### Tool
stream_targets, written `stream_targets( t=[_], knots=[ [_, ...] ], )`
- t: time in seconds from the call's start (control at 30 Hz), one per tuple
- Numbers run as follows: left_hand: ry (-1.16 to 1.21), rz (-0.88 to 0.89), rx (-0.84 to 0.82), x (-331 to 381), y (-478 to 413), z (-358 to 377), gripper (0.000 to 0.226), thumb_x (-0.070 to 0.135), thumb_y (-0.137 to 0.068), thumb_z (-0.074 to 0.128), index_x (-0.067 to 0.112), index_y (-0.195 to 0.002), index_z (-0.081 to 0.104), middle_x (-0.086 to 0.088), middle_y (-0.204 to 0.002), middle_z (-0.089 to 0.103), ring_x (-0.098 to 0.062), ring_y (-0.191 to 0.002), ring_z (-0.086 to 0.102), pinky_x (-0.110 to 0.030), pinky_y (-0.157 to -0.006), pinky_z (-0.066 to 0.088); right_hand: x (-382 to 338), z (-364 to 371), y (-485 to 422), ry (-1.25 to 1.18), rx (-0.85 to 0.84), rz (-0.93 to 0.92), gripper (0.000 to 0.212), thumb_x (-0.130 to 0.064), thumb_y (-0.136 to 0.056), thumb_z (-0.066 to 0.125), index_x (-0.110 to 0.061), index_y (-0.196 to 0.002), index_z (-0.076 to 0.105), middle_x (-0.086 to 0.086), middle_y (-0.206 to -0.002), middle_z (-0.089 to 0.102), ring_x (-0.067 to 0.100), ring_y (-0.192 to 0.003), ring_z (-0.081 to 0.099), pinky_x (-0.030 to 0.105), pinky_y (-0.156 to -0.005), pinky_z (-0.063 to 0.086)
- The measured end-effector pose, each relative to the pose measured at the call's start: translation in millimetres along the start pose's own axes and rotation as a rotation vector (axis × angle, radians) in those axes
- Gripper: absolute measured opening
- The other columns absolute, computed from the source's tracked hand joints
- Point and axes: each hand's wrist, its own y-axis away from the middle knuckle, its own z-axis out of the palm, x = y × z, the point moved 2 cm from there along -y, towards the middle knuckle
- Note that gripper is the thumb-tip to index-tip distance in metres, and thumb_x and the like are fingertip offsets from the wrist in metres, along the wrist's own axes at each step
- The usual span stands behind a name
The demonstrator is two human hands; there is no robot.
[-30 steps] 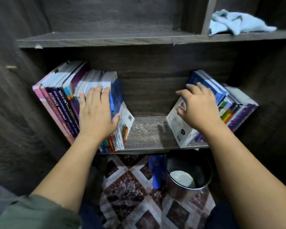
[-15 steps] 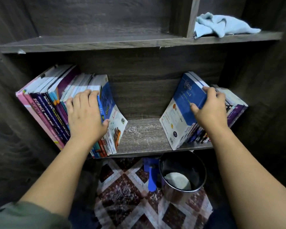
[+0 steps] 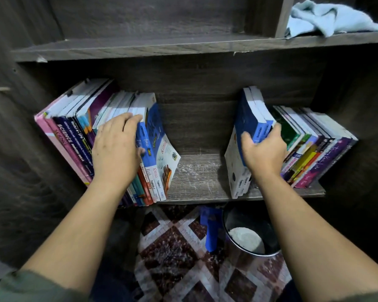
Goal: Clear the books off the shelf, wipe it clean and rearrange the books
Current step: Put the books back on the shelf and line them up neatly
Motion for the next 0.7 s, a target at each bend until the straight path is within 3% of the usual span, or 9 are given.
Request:
stream_targets(
  t=[0.2, 0.3, 0.4, 0.6, 0.7],
  knots=[
    [0.108, -0.035, 0.017, -6, -2, -9, 0.063, 0.021, -0.072, 0.082, 0.019, -0.13, 0.056, -0.001, -0.129, 0.057, -0.025, -0.119, 0.05, -0.043, -0.104, 0.037, -21, 38, 30, -0.096, 0.006, -0.133, 0.04, -0.033, -0.081, 0.07, -0.008, -0.103, 0.049, 0.009, -0.084, 0.061, 0.039, -0.082, 0.06, 0.034, -0.068, 0.039],
    [0.117, -0.033, 0.014, -8, -2, -9, 0.061, 0.022, -0.072, 0.082, 0.02, -0.127, 0.056, 0.0, -0.127, 0.057, -0.024, -0.118, 0.051, -0.041, -0.104, 0.037, -32, 57, 43, -0.164, -0.023, -0.179, 0.039, -0.037, -0.08, 0.071, -0.011, -0.102, 0.049, 0.005, -0.086, 0.064, 0.033, -0.079, 0.062, 0.034, -0.07, 0.047],
    [0.127, -0.025, 0.012, -9, -1, -10, 0.059, 0.024, -0.073, 0.082, 0.021, -0.126, 0.057, 0.001, -0.123, 0.058, -0.022, -0.115, 0.051, -0.039, -0.102, 0.037, -50, 73, 56, -0.243, -0.059, -0.205, 0.037, -0.036, -0.08, 0.071, -0.013, -0.1, 0.05, -0.003, -0.083, 0.06, 0.028, -0.076, 0.063, 0.043, -0.071, 0.053],
    [0.156, 0.005, -0.027, -14, 3, -14, 0.064, 0.018, -0.075, 0.079, 0.024, -0.132, 0.053, 0.003, -0.134, 0.054, -0.02, -0.124, 0.047, -0.038, -0.108, 0.034, -86, 111, 96, -0.277, -0.154, -0.354, 0.036, -0.034, -0.08, 0.072, -0.014, -0.103, 0.052, 0.002, -0.089, 0.065, 0.032, -0.078, 0.063, 0.031, -0.065, 0.044],
    [0.178, 0.012, -0.044, -18, 2, -16, 0.064, 0.013, -0.075, 0.078, 0.023, -0.134, 0.053, 0.002, -0.135, 0.054, -0.021, -0.125, 0.047, -0.039, -0.11, 0.034, -83, 123, 100, -0.252, -0.137, -0.349, 0.043, -0.041, -0.083, 0.069, -0.016, -0.115, 0.055, 0.002, -0.1, 0.067, 0.03, -0.087, 0.064, 0.03, -0.068, 0.042]
  ],
)
